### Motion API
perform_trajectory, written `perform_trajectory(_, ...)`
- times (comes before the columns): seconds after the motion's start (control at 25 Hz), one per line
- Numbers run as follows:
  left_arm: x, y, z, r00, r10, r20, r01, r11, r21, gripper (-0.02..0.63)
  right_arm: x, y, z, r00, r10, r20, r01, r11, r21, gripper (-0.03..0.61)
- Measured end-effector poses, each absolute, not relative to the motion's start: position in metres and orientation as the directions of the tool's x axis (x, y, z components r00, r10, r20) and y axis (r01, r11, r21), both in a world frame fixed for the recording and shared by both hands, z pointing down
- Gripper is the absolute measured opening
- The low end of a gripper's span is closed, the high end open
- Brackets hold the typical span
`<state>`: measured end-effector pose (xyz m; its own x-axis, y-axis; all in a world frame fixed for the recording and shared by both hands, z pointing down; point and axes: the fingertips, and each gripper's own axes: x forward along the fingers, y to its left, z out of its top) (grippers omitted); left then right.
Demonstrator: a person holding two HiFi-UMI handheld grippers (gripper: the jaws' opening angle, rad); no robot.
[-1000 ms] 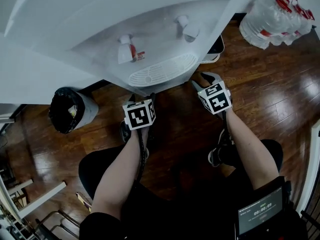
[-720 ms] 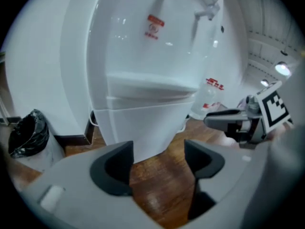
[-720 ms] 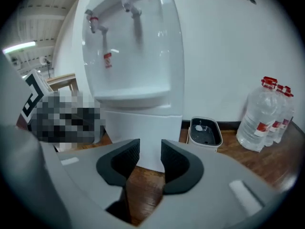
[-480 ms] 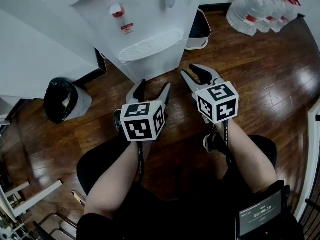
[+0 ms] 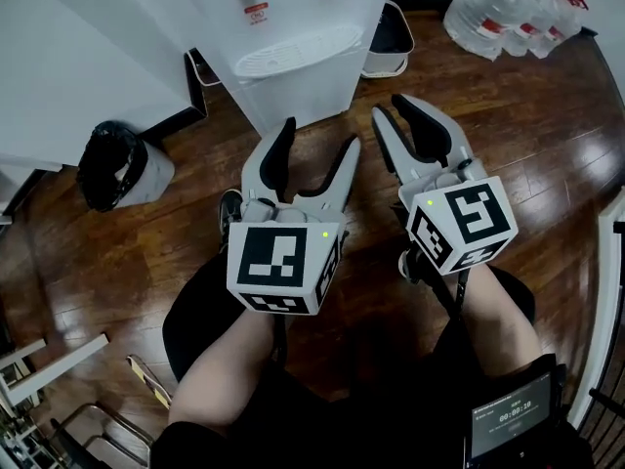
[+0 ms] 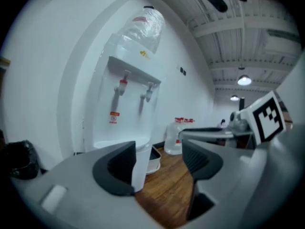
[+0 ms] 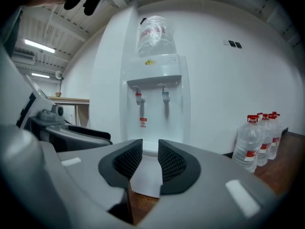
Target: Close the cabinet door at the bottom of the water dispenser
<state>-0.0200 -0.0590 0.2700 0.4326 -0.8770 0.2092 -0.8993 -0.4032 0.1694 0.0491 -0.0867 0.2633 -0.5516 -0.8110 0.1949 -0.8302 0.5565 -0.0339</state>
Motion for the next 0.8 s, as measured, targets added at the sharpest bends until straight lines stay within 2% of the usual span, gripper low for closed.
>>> perform_trajectory(0.2,-0.017,-0.037,0.253,0.43,-0.895,0.122,-0.9,-0.436,-0.026,0.277,0.038,-0.062,0.247,-0.577,-0.807,0.124,-0.813,0.583,0.011,0.087)
perform_trajectory(0.44,-0.031,-0.039,0.24,0.402,-0.913,0.074,-0.915,-0.399,0.057,0.242,0.026,-0.051,0.224,-0.59,-0.806,0.049,-0.797,0.591,0.124,0.046)
perform_trajectory(0.8,-0.01,-0.046,0.244,0.432,-0.897,0.095,-0.9,-0.435,-0.01,0.238,0.047,-0.064,0.235,-0.564,-0.821,0.088,-0.82,0.569,0.06,0.02)
